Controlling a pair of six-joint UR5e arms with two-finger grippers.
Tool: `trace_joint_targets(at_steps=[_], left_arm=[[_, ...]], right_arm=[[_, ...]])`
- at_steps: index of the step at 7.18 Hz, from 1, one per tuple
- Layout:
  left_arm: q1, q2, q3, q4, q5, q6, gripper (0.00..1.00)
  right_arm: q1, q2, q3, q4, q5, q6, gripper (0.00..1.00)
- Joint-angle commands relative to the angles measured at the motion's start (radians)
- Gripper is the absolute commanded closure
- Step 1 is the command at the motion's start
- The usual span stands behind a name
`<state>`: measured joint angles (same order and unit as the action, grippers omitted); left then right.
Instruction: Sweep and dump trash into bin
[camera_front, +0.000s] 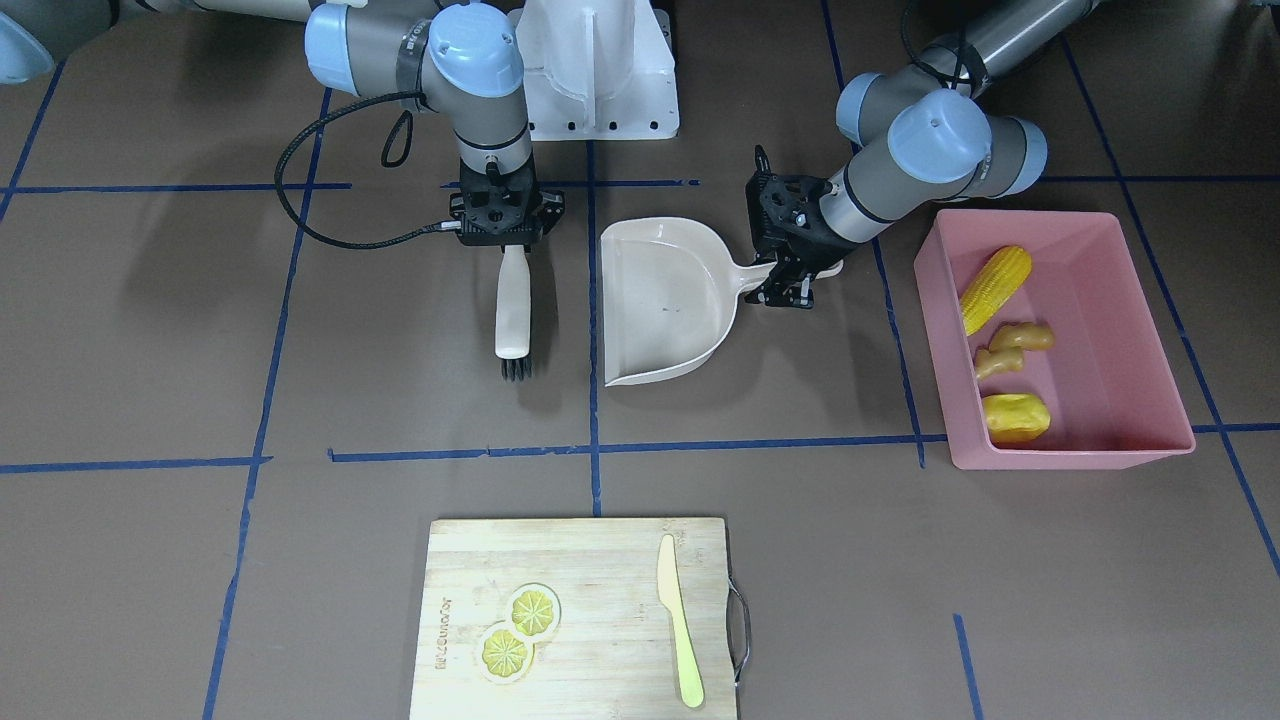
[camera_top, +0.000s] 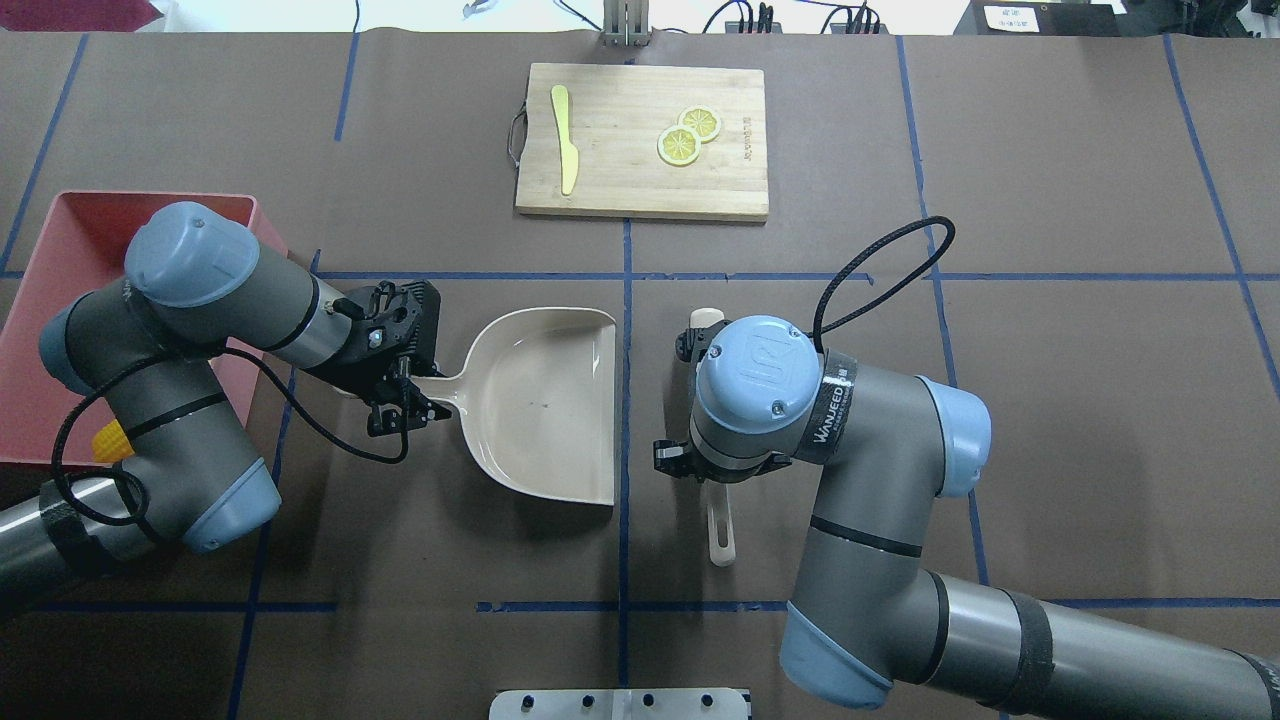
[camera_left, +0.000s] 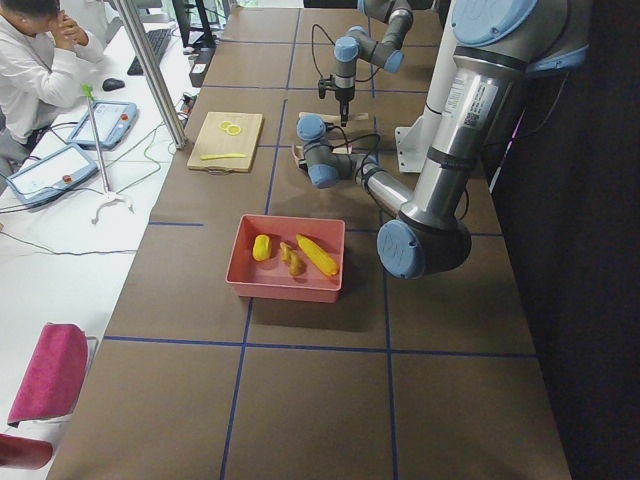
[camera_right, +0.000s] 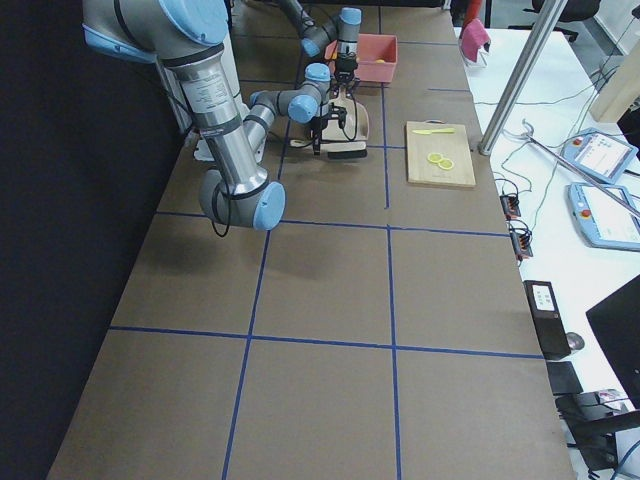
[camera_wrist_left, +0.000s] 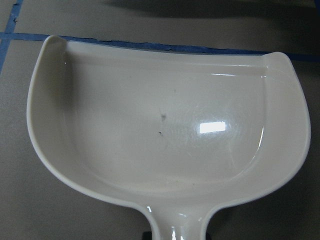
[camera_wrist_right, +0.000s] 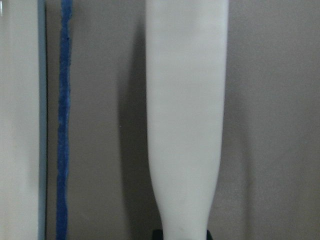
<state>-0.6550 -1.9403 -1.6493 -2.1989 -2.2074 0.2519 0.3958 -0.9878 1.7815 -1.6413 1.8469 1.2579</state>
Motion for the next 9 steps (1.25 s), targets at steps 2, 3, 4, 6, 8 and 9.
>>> trace_joint_targets(at_steps=[2, 3, 4, 6, 8, 9], left_arm=[[0.003, -0.008, -0.001, 0.001, 0.049, -0.006, 0.00], [0.003, -0.008, -0.020, 0.001, 0.087, -0.016, 0.00], [0.000, -0.005, -0.059, 0.010, 0.083, -0.031, 0.00], [-0.029, 0.007, -0.127, 0.031, 0.089, -0.144, 0.00], [-0.098, 0.006, -0.193, 0.230, 0.089, -0.192, 0.00], [-0.144, 0.007, -0.201, 0.263, 0.092, -0.194, 0.00]], right_arm=[[0.000, 0.001, -0.001, 0.000, 0.000, 0.000, 1.00], [0.000, 0.001, 0.001, 0.000, -0.002, 0.000, 1.00], [0.000, 0.001, 0.000, 0.000, -0.002, 0.000, 1.00], [0.000, -0.002, 0.000, 0.000, -0.002, 0.000, 1.00], [0.000, -0.002, -0.001, 0.000, -0.003, -0.002, 1.00], [0.000, -0.002, 0.001, 0.000, -0.005, -0.002, 1.00]])
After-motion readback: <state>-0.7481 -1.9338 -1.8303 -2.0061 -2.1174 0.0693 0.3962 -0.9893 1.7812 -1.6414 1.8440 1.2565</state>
